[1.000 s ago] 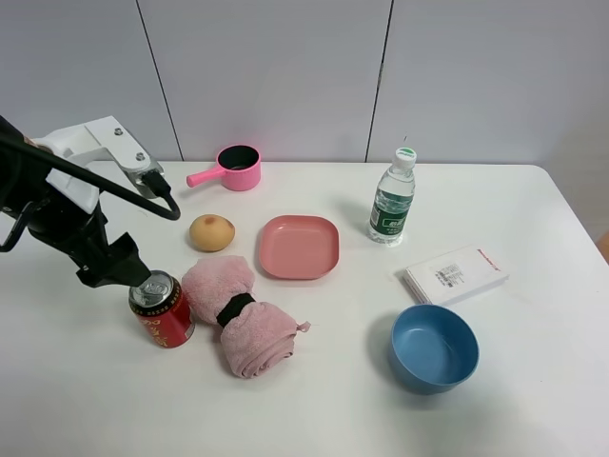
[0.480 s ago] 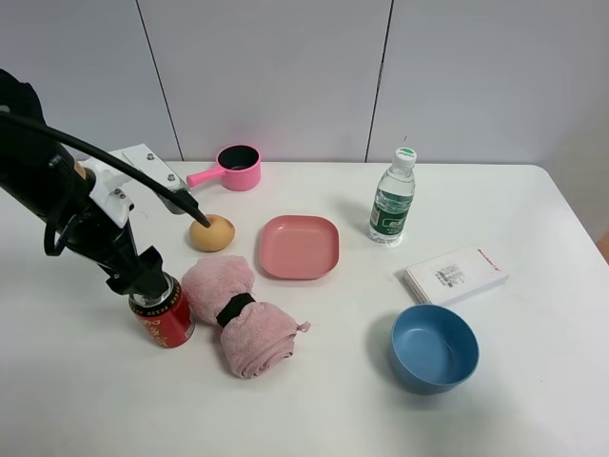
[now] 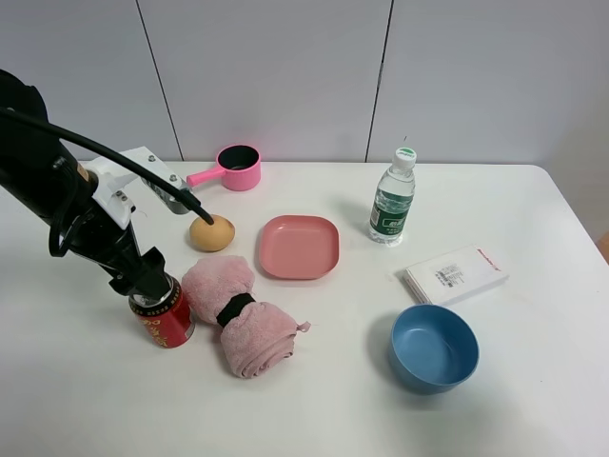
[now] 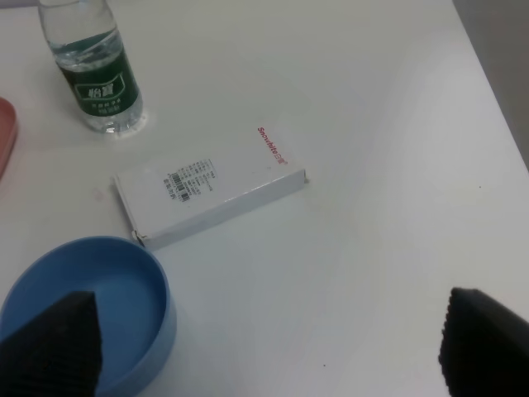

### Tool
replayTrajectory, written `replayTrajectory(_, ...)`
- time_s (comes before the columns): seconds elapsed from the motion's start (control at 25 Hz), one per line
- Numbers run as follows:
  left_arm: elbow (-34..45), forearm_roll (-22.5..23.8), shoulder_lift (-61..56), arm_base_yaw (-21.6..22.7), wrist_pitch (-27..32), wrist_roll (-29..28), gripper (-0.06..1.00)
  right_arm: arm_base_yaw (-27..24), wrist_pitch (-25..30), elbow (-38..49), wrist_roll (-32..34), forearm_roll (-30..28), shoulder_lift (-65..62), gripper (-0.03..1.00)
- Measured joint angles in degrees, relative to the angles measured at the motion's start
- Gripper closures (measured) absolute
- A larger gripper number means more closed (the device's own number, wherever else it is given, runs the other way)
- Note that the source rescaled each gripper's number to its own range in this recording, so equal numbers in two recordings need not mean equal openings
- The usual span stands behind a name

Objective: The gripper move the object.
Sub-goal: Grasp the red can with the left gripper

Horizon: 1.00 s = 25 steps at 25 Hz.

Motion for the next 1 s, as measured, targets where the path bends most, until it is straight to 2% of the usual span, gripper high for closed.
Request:
replayTrajectory(0.28, 0.0, -3.1, 0.0, 0.0, 0.7, -0.3, 0.09, 0.0, 0.0, 0.0, 0.0, 0.0, 0.0, -0.03)
replayTrajectory(0.56, 2.7, -3.5, 0.0, 0.0, -0.7, -0.3, 0.09, 0.0, 0.0, 0.0, 0.0, 0.0, 0.0, -0.03)
replayTrajectory(0.8, 9.0, -2.9, 0.0, 0.0, -8.3, -0.3, 0.09, 0.0, 0.0, 0.0, 0.0, 0.0, 0.0, -0.03)
replayTrajectory(1.0, 10.6, -4.2, 0.1, 0.0, -13.7, -0.3, 0.09, 0.0, 0.0, 0.0, 0.0, 0.0, 0.0, -0.03)
